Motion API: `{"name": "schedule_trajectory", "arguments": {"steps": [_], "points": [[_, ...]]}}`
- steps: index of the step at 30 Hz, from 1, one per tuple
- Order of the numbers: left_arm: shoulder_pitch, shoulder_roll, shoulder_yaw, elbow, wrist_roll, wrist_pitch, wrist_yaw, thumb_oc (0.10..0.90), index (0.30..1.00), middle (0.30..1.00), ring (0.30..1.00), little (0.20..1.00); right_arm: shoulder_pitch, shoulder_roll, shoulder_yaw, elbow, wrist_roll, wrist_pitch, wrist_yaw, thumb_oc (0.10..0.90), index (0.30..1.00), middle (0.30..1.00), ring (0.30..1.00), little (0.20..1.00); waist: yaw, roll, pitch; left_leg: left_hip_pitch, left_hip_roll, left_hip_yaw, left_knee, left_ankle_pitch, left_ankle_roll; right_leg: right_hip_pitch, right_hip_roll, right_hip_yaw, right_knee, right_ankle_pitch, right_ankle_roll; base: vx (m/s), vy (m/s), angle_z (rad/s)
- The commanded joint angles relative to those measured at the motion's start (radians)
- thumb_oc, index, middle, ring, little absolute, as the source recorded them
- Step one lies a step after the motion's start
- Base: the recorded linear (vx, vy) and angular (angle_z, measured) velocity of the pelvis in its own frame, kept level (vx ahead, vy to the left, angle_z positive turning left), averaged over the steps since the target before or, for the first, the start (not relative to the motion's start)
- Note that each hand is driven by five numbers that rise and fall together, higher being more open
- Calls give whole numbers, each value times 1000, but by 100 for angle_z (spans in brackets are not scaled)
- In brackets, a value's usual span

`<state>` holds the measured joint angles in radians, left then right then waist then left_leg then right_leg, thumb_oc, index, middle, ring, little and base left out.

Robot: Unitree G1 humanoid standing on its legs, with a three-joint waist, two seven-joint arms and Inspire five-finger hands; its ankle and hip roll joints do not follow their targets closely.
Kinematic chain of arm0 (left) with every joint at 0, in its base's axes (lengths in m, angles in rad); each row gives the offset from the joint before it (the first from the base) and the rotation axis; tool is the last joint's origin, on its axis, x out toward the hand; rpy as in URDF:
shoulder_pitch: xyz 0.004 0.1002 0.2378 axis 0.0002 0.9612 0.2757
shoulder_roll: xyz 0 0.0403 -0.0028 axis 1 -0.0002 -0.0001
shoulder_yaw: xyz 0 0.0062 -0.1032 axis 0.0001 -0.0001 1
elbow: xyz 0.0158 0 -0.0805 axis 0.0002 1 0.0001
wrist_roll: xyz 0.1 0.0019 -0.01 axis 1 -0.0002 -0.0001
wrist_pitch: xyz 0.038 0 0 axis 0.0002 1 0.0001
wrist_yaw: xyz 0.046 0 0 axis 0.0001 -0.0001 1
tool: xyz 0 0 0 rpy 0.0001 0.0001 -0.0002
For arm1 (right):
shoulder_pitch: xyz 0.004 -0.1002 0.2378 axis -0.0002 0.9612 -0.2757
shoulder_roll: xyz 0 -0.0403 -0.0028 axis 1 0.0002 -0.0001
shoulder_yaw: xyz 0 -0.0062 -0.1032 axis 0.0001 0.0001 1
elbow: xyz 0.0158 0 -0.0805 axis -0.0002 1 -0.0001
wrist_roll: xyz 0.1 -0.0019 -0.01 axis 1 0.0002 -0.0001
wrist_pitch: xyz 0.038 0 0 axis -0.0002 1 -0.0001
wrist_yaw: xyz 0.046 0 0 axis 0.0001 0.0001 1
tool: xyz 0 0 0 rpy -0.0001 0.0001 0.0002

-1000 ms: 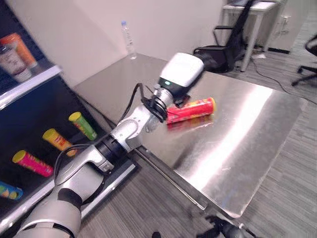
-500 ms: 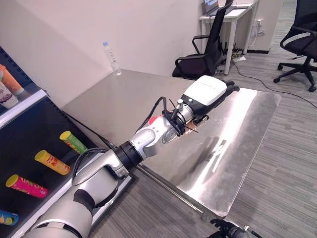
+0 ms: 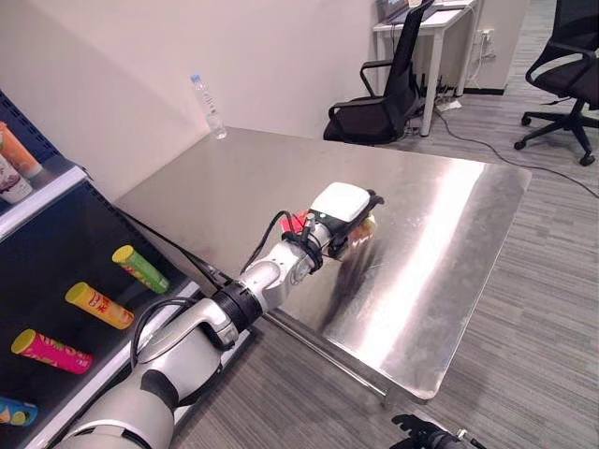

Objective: Put the goods on the table back onto the shelves and tidy them up.

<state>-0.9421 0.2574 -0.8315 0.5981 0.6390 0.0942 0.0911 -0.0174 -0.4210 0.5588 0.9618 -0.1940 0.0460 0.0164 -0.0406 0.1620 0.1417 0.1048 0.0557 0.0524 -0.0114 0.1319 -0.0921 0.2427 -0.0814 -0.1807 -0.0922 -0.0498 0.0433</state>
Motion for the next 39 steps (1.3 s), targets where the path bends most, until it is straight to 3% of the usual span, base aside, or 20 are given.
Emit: {"name": "schedule_trajectory", "arguments": {"steps": [1,13,18,19,25,32,39], "points": [[-232,-8,99,122,20,37,81,800,900,900,900,900,-12,-21,-10,-122,-26,-25,-12,800,900,900,900,900,24,-18,12,-66,7,14,104,-75,6,3,25,25,48,-38,15,20,-28,-7],[-302,62,100,117,25,50,113,800,900,900,900,900,-2,-54,-27,-157,-45,-27,-7,800,900,900,900,900,20,-1,21,-72,6,19,101,-76,5,-11,19,19,53,-39,21,6,-5,-3],[-318,111,111,36,23,44,118,800,900,900,900,900,-2,-51,-32,-130,-59,-29,-7,800,900,900,900,900,27,11,18,-70,8,32,102,-68,-1,-8,14,8,52,-40,23,23,0,-2],[12,352,187,174,95,21,182,800,900,900,900,900,40,-88,-82,-227,-90,-58,-20,800,900,900,900,900,46,2,34,-80,11,30,115,-60,-9,-13,11,0,57,-36,23,-34,-5,-5],[220,430,295,-115,215,-24,128,800,900,900,900,900,79,-92,-148,-235,-106,-77,-70,800,900,900,900,900,67,-8,36,-103,19,31,136,-48,-24,-4,11,-19,56,-42,21,0,-27,-7],[387,482,423,-203,245,-18,117,800,900,900,900,900,105,-93,-189,-278,-116,-69,-64,800,900,900,900,900,68,-5,37,-98,19,44,128,-50,-25,1,9,-30,53,-43,19,32,-3,9],[495,463,475,-213,233,-20,108,800,900,900,900,900,139,-92,-221,-280,-114,-63,-62,800,900,900,900,900,59,-2,42,-98,13,53,119,-65,-26,-5,2,-27,46,-43,22,18,13,-1]]}}
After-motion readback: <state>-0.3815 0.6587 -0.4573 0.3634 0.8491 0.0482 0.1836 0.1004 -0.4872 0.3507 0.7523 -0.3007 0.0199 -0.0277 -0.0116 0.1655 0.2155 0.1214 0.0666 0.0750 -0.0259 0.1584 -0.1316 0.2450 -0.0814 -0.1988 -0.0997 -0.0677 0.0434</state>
